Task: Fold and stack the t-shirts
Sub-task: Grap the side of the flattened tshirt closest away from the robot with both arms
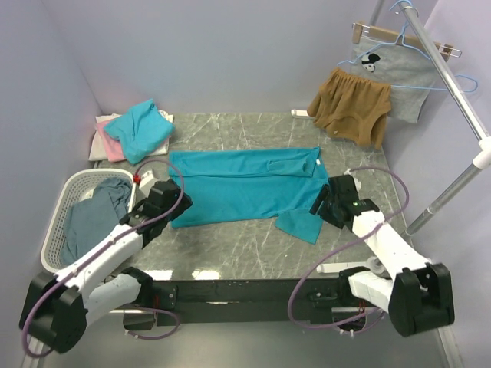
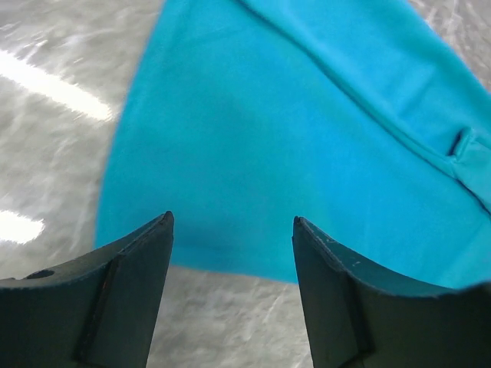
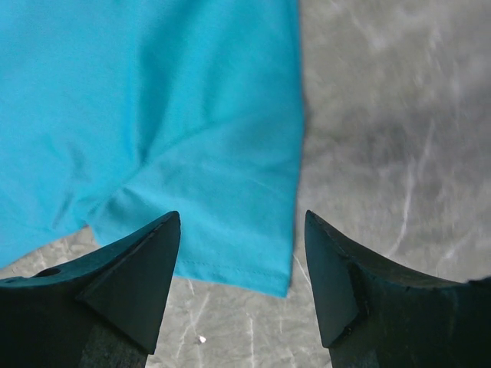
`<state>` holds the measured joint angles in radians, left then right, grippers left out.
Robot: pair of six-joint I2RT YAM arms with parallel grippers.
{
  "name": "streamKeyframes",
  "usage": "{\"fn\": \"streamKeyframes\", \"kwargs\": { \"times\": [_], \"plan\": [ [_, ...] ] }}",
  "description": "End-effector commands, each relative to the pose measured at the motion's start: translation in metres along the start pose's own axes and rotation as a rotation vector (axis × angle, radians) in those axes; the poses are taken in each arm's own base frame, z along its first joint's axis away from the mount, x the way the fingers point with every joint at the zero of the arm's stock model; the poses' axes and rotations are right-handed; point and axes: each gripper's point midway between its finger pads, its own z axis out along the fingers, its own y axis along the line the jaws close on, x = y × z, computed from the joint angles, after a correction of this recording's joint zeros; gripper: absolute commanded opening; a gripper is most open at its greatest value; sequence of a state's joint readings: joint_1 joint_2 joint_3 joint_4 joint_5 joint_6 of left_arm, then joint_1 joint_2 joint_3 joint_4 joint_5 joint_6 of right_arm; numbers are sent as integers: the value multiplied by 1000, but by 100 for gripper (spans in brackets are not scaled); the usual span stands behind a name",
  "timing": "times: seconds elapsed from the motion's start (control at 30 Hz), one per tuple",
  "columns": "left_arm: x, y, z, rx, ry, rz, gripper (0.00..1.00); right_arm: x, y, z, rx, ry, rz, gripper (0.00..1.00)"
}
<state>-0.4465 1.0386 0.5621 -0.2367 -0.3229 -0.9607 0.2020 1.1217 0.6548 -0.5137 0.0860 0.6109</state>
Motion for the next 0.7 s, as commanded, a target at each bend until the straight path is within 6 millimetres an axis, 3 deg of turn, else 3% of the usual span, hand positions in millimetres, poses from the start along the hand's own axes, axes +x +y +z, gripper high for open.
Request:
{"fn": "streamKeyframes", "kwargs": {
  "times": [0.0,0.03,0.27,0.67],
  "plan": [
    [7,31,-11,-92,-24,-85,69,14,-18,-7,52,-16,97,72],
    [12,37,-12,-103,-11,-90,69,25,-23,-7,60,2,110,72],
    [38,69,-9,-240,58,-104,67,42,-24,-5,56,40,127,72],
    [59,90,0,-319,104,-101,63,68,-26,7,88,110,130,72]
  ]
}}
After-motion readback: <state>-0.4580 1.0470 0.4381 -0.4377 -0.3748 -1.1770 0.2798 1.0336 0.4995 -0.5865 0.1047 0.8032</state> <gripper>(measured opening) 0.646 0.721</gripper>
